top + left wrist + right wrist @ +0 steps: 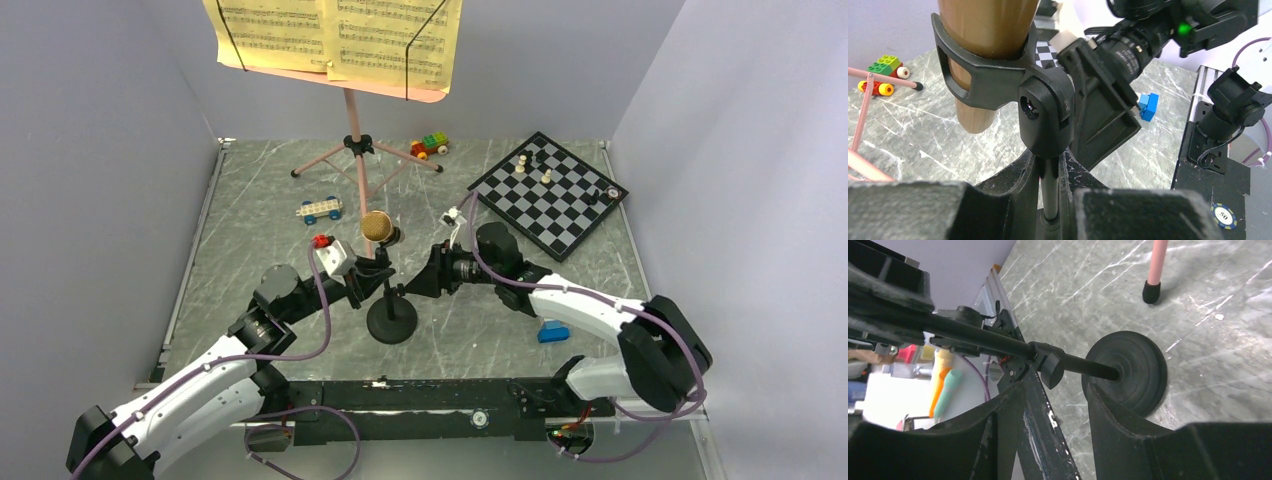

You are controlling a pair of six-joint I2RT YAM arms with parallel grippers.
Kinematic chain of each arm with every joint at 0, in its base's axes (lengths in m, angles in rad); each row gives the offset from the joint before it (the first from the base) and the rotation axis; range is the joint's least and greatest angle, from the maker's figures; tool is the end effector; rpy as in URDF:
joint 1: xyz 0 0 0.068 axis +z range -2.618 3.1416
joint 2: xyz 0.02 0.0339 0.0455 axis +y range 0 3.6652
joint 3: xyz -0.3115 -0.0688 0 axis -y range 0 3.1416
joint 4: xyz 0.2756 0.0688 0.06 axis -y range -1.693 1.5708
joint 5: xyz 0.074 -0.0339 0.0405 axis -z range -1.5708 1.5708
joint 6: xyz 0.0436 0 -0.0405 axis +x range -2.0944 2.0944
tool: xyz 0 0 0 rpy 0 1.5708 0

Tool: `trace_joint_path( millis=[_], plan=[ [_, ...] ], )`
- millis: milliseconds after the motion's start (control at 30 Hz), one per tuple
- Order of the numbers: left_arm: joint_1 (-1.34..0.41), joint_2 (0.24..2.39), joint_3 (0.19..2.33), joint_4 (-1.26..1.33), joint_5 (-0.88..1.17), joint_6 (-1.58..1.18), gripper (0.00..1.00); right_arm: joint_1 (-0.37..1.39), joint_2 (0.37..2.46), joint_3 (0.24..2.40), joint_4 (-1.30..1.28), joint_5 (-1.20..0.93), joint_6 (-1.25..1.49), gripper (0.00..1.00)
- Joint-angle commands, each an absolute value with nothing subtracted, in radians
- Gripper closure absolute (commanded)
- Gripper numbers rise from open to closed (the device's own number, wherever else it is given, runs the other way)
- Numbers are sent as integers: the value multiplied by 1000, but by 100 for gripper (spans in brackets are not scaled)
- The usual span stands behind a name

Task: Pack up the instrument practice props

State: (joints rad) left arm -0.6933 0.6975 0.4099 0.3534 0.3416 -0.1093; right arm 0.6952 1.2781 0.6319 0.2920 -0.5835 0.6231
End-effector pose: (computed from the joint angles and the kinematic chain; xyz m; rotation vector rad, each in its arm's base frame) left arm 0.1271 -0.1246 0.3005 0.7200 1.4028 -0.8932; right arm 0.2072 0.2041 0.2554 -0.5143 2.0815 1.3934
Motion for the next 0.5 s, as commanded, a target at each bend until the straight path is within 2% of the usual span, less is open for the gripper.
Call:
trace_joint_path(
  millis=[0,267,467],
  plan=[
    [-695,695,438,417,400,-76,100,692,1346,692,419,-720,631,48],
    [-698,687,437,406,418,-66,100,683,1443,705,489,-762,666,44],
    [-699,673,439,384,408,-55,100,652,1496,700,581,-796,710,59]
  ],
)
